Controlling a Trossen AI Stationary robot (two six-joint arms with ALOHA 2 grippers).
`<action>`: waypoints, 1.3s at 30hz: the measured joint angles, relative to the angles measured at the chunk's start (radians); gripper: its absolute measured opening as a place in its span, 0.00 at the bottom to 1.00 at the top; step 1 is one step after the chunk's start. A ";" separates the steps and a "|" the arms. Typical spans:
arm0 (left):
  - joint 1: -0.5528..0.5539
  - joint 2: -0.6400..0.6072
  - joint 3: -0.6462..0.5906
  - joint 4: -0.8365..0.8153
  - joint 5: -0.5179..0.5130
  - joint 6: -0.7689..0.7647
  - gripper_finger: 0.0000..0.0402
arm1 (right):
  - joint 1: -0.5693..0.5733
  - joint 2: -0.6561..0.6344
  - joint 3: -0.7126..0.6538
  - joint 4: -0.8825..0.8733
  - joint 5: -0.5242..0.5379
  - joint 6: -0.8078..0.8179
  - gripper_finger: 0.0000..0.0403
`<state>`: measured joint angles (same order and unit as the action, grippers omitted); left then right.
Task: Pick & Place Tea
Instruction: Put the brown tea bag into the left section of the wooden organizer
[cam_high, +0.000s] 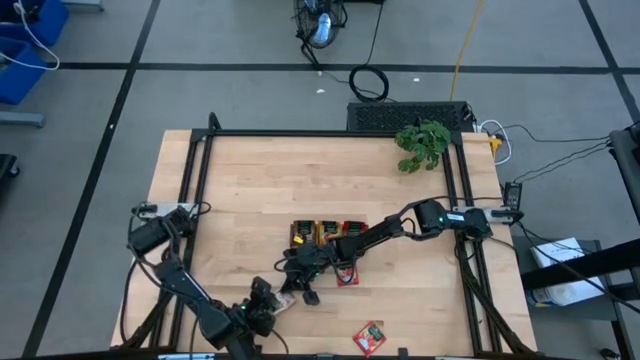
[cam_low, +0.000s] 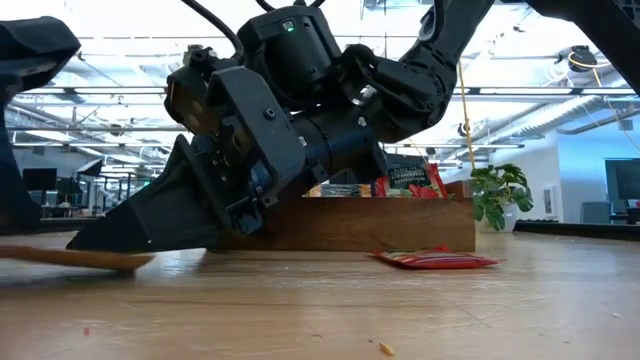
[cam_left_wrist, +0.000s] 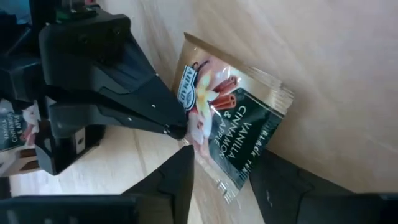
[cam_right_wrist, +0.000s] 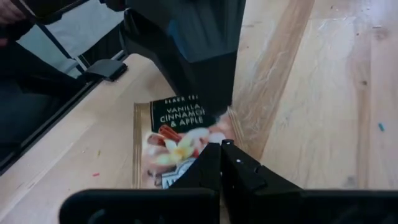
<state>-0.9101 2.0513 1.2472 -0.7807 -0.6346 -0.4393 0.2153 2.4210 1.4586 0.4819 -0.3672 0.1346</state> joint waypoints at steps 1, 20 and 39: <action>0.002 0.001 -0.001 -0.001 -0.004 0.000 0.37 | 0.000 0.000 0.000 0.001 0.000 0.000 0.00; -0.094 0.007 0.172 -0.290 -0.058 0.018 0.02 | 0.017 -0.209 -0.006 -0.286 -0.011 -0.119 0.00; -0.276 0.001 0.347 -0.278 -0.493 0.470 0.02 | 0.133 -0.457 -0.085 -0.104 -0.357 -0.128 0.14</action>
<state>-1.1858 2.0524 1.5938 -1.0584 -1.1274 0.0310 0.3480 1.9644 1.3731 0.3783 -0.7238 0.0069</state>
